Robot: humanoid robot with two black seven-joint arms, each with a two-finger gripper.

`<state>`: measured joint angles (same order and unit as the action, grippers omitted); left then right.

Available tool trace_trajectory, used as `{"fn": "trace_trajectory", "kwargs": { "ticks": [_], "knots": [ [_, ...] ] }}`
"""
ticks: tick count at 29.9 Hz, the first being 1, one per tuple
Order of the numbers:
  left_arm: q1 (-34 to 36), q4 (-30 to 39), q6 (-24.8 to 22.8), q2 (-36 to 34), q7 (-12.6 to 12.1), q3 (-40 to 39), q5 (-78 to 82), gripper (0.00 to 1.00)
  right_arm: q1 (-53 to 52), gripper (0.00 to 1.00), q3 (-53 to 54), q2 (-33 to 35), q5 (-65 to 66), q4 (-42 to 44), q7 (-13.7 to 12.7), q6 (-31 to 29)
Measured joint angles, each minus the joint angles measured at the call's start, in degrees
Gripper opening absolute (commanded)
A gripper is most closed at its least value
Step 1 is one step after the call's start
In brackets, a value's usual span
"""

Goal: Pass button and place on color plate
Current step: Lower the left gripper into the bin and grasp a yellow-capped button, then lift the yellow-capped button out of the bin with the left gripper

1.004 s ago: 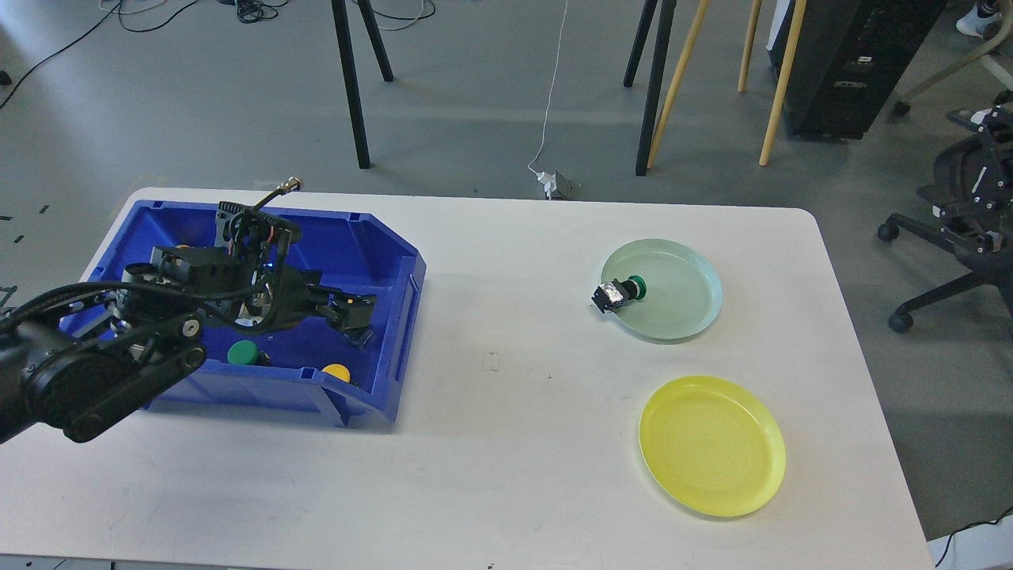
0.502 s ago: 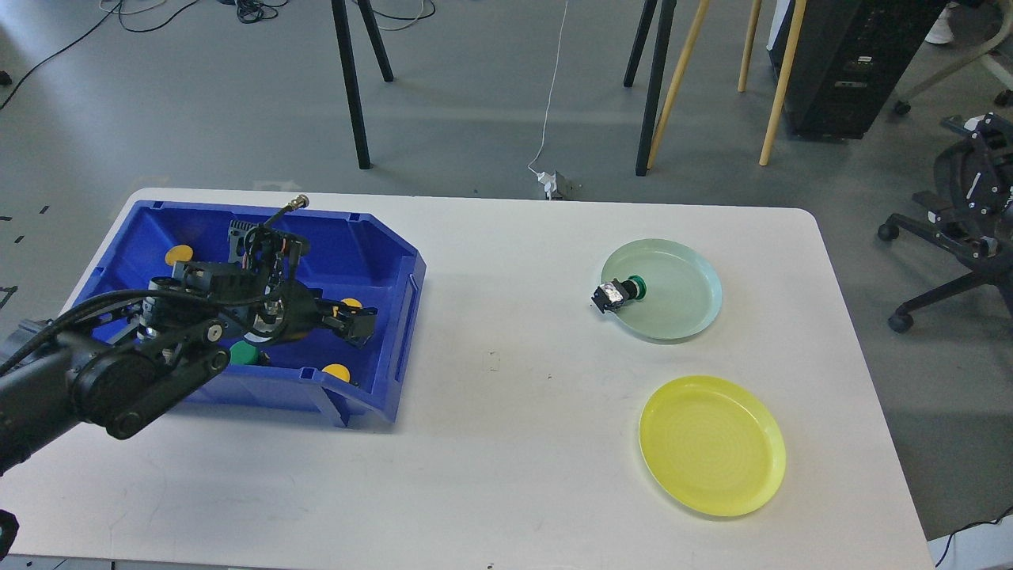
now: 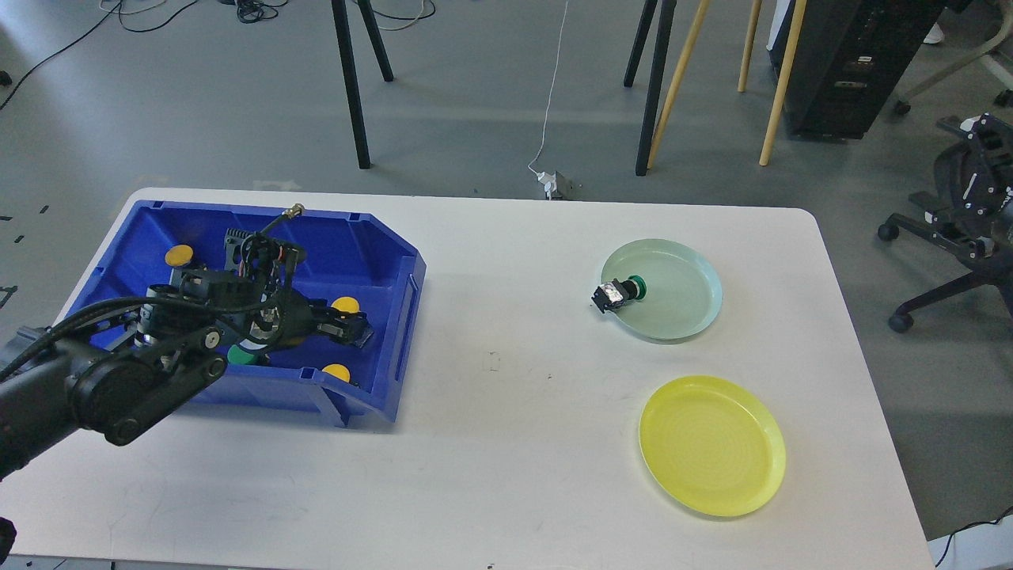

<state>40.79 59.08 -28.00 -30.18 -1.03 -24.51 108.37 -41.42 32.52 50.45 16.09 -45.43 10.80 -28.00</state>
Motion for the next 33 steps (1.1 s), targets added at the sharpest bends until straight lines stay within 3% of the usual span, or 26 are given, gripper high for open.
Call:
{"fn": "trace_trajectory", "kwargs": {
  "ticks": [10,17,25,29,33],
  "knots": [
    [0.1,1.8,0.0,-1.3,0.0,-1.0,-0.3,0.25,0.0,0.99,-0.1,-0.1,0.0,-0.2,0.0,0.0],
    [0.3,11.3,0.0,-10.2,-0.3,-3.3,-3.8,0.25,-0.3,0.99,0.0,-0.1,0.0,0.0,-0.2,0.0],
    [0.4,22.2,0.0,-20.3,-1.6,-8.5,-15.3,0.26,-0.7,0.98,0.0,-0.8,0.1,-0.1,-0.4,0.0],
    [0.9,23.4,0.0,-20.8,-2.7,-14.0,-26.3,0.27,-1.2,0.98,0.1,-1.4,0.1,-0.1,-0.2,0.0],
    [4.3,23.4,0.0,-18.5,-5.2,-16.6,-38.3,0.27,-2.2,0.98,0.2,-2.5,0.1,-0.1,0.1,0.0]
  ]
}}
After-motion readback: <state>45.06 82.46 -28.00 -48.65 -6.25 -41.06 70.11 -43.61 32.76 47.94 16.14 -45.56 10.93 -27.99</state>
